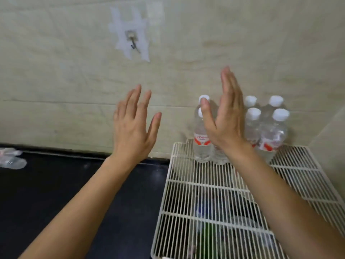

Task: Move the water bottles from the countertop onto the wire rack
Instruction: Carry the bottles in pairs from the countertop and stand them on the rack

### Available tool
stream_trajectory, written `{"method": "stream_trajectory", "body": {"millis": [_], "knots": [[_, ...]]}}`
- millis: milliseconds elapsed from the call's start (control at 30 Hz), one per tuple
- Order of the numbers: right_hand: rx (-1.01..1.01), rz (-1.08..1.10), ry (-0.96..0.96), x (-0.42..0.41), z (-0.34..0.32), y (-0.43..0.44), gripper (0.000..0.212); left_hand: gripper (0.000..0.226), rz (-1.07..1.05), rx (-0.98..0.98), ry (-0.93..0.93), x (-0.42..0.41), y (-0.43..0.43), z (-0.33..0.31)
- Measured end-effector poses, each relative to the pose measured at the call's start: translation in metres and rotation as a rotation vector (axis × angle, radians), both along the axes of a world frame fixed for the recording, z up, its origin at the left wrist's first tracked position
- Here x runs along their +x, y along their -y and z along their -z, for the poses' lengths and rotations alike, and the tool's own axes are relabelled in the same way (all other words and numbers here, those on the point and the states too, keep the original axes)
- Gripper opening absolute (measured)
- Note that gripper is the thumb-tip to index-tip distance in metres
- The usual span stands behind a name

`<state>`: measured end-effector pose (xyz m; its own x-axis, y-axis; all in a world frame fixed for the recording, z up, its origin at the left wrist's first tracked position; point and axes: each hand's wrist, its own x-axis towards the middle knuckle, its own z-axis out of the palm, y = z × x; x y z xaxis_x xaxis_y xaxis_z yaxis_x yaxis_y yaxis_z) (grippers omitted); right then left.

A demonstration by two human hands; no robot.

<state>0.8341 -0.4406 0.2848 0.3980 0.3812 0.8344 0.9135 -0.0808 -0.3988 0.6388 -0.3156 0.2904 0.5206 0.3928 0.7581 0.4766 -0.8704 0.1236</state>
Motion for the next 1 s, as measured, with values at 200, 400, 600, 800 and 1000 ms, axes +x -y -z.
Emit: {"method": "stream_trajectory", "body": {"millis": [200,400,600,800,1000], "knots": [[-0.159,-0.246,0.081,-0.119,0.021,-0.094,0.074,0.062,-0.328,-0.018,-0.110,-0.166,-0.049,0.000],[-0.237,-0.401,0.147,-0.290,0.025,-0.165,0.075,0.067,-0.602,-0.075,-0.166,-0.368,-0.077,0.011],[-0.318,-0.567,0.101,-0.503,0.047,-0.225,0.071,0.069,-0.771,-0.179,-0.242,-0.563,-0.090,0.023],[-0.473,-0.695,0.157,-0.642,0.061,-0.274,0.070,0.072,-0.892,-0.285,-0.246,-0.695,-0.109,0.033],[-0.499,-0.727,0.176,-0.694,0.072,-0.335,0.069,0.072,-0.932,-0.361,-0.230,-0.755,-0.156,0.058]]}}
